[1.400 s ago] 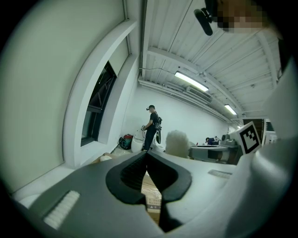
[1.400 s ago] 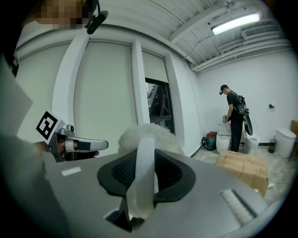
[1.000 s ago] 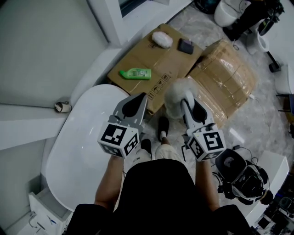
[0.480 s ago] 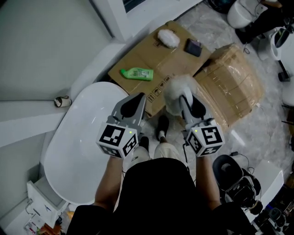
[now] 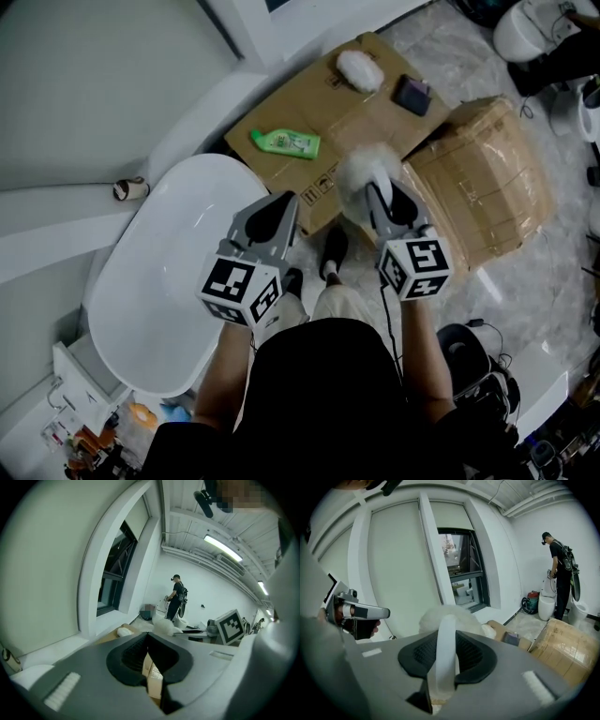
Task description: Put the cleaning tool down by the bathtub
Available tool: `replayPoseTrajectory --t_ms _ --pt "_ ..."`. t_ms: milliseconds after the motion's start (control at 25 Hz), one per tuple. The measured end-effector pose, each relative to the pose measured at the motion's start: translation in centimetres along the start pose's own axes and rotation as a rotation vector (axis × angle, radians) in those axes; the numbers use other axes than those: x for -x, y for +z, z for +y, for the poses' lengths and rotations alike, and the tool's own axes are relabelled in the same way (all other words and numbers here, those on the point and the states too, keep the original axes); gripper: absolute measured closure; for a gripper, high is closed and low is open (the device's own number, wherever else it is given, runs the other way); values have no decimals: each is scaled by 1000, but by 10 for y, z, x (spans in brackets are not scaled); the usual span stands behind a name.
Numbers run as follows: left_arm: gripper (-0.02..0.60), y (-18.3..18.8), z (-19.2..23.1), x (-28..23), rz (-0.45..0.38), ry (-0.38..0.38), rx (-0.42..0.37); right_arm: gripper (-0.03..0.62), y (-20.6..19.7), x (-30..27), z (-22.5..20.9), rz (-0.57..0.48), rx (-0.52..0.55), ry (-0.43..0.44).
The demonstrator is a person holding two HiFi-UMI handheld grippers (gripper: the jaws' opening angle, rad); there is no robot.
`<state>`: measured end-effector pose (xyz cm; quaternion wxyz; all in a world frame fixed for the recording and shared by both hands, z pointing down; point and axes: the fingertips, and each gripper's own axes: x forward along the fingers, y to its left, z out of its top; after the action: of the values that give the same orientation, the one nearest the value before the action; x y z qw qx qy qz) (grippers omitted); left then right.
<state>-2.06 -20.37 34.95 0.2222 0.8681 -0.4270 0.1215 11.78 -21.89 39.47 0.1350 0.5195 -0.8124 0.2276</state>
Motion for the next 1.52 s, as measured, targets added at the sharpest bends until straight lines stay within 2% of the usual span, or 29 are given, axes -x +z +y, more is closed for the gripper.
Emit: replayPoseTrajectory --t_ms 400,640,800,1240,1520 --pt "584 -14 11 -21 26 73 16 494 -24 -40 -18 78 28 56" --pt "584 -26 15 -27 41 93 25 494 -48 -67 -31 135 36 49" --pt "583 -33 16 -32 54 92 36 494 -60 -81 -37 156 34 45" --pt "583 -53 24 -49 91 82 61 494 -106 -121 -48 225 -59 32" --pt "584 -67 36 -60 107 85 88 494 -132 -148 -57 276 -63 13"
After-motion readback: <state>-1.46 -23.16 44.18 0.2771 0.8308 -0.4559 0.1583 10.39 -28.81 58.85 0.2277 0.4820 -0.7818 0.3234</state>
